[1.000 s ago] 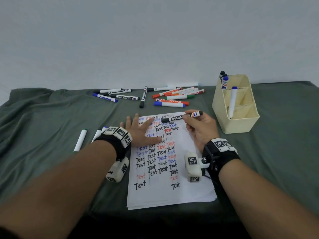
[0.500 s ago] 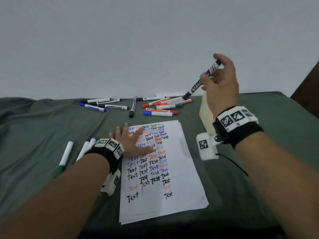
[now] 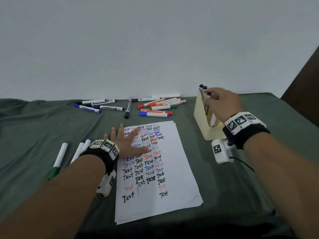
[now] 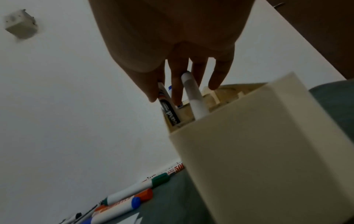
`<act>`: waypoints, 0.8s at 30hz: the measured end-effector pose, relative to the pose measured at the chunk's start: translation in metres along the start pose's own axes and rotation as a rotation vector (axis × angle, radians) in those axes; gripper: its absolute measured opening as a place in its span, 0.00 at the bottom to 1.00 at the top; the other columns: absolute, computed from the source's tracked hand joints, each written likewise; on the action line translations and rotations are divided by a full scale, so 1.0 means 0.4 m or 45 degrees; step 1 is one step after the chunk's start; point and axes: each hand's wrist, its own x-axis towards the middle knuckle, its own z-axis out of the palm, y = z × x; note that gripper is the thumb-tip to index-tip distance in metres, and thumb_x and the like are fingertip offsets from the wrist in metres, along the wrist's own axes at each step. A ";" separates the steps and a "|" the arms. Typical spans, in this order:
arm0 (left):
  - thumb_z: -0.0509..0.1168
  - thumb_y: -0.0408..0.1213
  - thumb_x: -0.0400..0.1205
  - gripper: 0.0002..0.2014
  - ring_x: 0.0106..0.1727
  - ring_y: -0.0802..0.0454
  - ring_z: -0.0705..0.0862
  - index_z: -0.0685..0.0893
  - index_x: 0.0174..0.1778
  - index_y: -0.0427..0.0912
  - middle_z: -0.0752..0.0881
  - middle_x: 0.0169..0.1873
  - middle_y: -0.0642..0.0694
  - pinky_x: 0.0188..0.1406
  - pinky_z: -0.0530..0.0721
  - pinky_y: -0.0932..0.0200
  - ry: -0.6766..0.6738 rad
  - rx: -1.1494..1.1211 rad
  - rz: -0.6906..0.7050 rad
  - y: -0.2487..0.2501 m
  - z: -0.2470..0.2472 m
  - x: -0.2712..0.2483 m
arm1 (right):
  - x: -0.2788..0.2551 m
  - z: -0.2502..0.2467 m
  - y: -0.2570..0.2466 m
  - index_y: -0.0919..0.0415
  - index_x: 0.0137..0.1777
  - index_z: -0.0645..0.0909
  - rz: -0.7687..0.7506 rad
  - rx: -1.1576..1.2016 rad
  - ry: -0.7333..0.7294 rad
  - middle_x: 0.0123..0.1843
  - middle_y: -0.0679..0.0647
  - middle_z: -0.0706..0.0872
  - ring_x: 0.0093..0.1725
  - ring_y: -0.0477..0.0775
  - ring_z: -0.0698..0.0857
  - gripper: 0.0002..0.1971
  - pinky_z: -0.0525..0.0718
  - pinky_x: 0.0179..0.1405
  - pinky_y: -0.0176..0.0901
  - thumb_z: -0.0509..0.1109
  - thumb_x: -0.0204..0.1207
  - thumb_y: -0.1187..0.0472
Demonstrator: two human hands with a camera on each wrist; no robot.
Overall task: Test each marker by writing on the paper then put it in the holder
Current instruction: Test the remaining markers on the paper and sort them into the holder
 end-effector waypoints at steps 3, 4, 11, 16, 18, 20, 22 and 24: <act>0.40 0.95 0.46 0.61 0.86 0.32 0.35 0.33 0.78 0.80 0.31 0.87 0.45 0.81 0.40 0.26 0.000 0.001 0.004 0.003 -0.002 -0.003 | -0.006 0.014 0.000 0.42 0.64 0.89 0.034 -0.099 -0.015 0.51 0.45 0.91 0.61 0.54 0.85 0.16 0.81 0.61 0.40 0.69 0.79 0.54; 0.40 0.95 0.46 0.61 0.86 0.32 0.34 0.33 0.78 0.80 0.31 0.87 0.45 0.81 0.40 0.26 -0.002 0.000 0.005 0.003 -0.003 -0.005 | -0.008 0.017 -0.005 0.43 0.65 0.89 0.022 -0.121 -0.003 0.55 0.47 0.92 0.63 0.57 0.84 0.16 0.80 0.67 0.47 0.69 0.79 0.54; 0.40 0.95 0.46 0.61 0.86 0.32 0.33 0.32 0.77 0.81 0.31 0.86 0.45 0.81 0.39 0.26 -0.014 -0.013 0.004 0.002 -0.004 -0.002 | -0.042 0.060 -0.064 0.43 0.72 0.81 -0.234 -0.574 0.190 0.74 0.50 0.78 0.79 0.62 0.66 0.23 0.66 0.70 0.66 0.71 0.77 0.52; 0.40 0.95 0.45 0.61 0.86 0.33 0.34 0.33 0.77 0.81 0.31 0.87 0.45 0.81 0.39 0.26 -0.009 -0.014 0.000 0.002 -0.003 -0.001 | -0.077 0.156 -0.114 0.47 0.81 0.74 -0.625 -0.693 -0.220 0.84 0.54 0.70 0.87 0.61 0.60 0.28 0.58 0.84 0.64 0.71 0.80 0.49; 0.39 0.95 0.44 0.62 0.86 0.32 0.35 0.34 0.78 0.80 0.33 0.87 0.45 0.81 0.40 0.26 0.005 -0.012 0.003 0.004 -0.003 -0.003 | -0.082 0.200 -0.120 0.48 0.86 0.66 -0.585 -0.714 -0.625 0.87 0.55 0.65 0.87 0.60 0.59 0.33 0.62 0.85 0.59 0.68 0.83 0.42; 0.38 0.95 0.44 0.63 0.86 0.32 0.36 0.35 0.79 0.79 0.34 0.87 0.44 0.81 0.41 0.26 0.028 -0.002 0.005 0.007 -0.002 -0.005 | -0.087 0.241 -0.118 0.48 0.90 0.57 -0.437 -0.777 -0.952 0.91 0.56 0.55 0.90 0.61 0.53 0.40 0.61 0.86 0.63 0.65 0.82 0.34; 0.38 0.95 0.43 0.63 0.86 0.32 0.36 0.35 0.79 0.79 0.34 0.87 0.44 0.81 0.41 0.26 0.030 0.004 0.005 0.009 -0.002 -0.007 | -0.092 0.273 -0.115 0.47 0.91 0.50 -0.361 -0.877 -1.084 0.93 0.55 0.45 0.91 0.63 0.45 0.46 0.56 0.86 0.69 0.61 0.80 0.27; 0.38 0.95 0.43 0.64 0.86 0.33 0.35 0.35 0.79 0.79 0.33 0.87 0.45 0.81 0.40 0.26 0.016 0.001 0.000 0.009 -0.003 -0.006 | -0.099 0.294 -0.112 0.46 0.92 0.46 -0.338 -0.916 -1.125 0.93 0.55 0.41 0.91 0.63 0.42 0.48 0.53 0.86 0.73 0.58 0.79 0.24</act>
